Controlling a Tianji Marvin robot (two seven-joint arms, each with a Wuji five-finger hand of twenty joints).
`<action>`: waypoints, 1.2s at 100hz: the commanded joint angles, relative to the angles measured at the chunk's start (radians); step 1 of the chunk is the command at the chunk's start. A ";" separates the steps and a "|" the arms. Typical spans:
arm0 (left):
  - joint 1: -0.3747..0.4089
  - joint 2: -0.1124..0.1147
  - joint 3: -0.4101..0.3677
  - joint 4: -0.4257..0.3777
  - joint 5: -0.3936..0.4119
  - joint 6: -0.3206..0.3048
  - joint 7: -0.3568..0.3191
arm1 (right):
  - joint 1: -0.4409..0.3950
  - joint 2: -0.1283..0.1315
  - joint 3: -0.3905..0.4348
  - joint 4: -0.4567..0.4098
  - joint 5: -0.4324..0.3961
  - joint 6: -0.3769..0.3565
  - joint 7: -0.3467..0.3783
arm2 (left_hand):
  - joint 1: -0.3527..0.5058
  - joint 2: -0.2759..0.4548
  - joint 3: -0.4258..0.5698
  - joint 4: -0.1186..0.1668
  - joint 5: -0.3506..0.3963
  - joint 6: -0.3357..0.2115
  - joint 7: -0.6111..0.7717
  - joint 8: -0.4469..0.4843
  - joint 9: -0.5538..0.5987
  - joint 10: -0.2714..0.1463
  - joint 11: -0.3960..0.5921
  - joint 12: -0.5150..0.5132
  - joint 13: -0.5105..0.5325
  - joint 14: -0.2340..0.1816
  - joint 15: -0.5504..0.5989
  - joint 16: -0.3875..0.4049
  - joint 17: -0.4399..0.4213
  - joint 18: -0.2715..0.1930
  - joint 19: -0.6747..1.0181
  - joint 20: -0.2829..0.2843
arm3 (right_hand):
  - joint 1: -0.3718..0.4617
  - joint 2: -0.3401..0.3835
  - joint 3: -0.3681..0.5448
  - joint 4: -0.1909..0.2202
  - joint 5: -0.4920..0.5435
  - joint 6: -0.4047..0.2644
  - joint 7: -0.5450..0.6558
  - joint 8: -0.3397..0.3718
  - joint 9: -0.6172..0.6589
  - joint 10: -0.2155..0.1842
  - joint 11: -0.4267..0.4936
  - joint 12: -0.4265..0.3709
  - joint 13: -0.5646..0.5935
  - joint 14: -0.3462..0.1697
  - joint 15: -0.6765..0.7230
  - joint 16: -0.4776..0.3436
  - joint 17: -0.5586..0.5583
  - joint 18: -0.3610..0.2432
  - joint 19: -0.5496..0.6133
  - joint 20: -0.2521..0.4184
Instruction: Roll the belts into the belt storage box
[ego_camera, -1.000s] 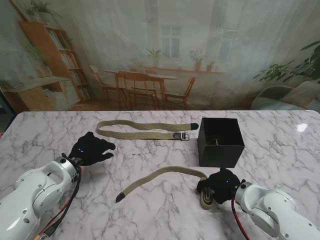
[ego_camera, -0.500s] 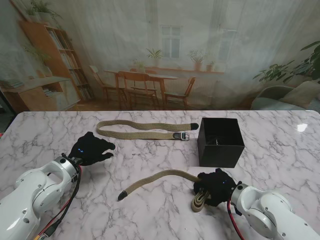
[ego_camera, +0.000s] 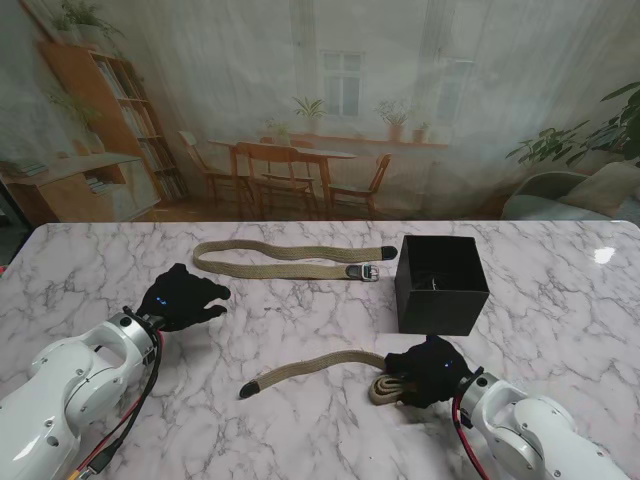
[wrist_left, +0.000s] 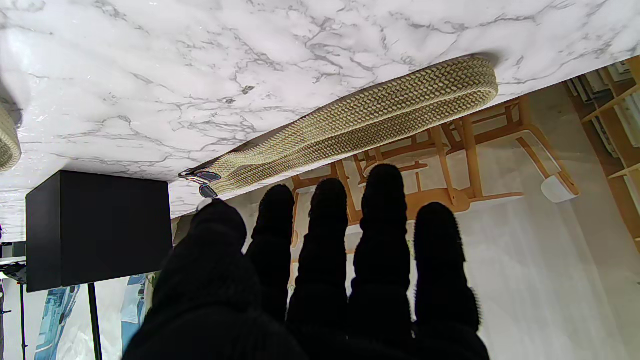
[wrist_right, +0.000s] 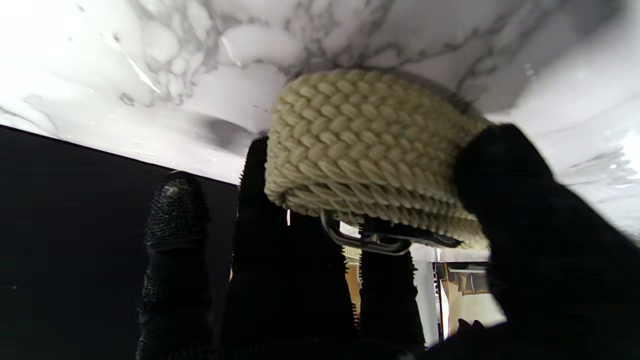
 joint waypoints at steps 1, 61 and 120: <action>0.000 -0.001 0.002 0.003 0.000 0.000 -0.011 | 0.001 0.001 -0.010 0.030 -0.020 -0.010 -0.010 | 0.042 0.048 -0.015 -0.010 -0.014 0.024 -0.012 -0.009 0.018 0.018 0.020 0.011 0.001 0.017 -0.003 -0.004 -0.008 0.023 -0.011 -0.011 | 0.063 0.134 0.183 0.148 -0.031 -0.057 -0.196 0.018 0.196 -0.158 0.201 0.075 0.086 -0.089 0.096 0.039 0.016 -0.030 0.032 0.018; -0.001 -0.001 0.002 0.006 0.000 0.001 -0.004 | 0.024 -0.005 -0.030 0.068 0.024 -0.059 -0.059 | 0.046 0.048 -0.015 -0.010 -0.016 0.025 -0.014 -0.009 0.020 0.018 0.022 0.012 0.002 0.017 -0.001 -0.003 -0.007 0.022 -0.010 -0.010 | 0.253 0.314 0.173 0.188 -0.015 -0.384 -0.318 -0.033 0.330 -0.031 0.227 0.099 0.291 0.015 0.226 0.066 0.100 0.106 0.051 -0.026; -0.007 -0.001 0.009 0.011 -0.007 0.003 -0.010 | -0.003 -0.004 0.001 0.004 0.015 -0.040 0.031 | 0.048 0.050 -0.014 -0.010 -0.015 0.025 -0.012 -0.009 0.021 0.018 0.024 0.012 0.003 0.019 0.001 -0.003 -0.007 0.023 -0.008 -0.010 | 0.237 0.309 0.140 0.192 -0.293 -0.166 -0.429 -0.037 0.288 -0.076 0.174 0.123 0.223 -0.024 0.179 0.091 0.036 0.115 -0.006 0.014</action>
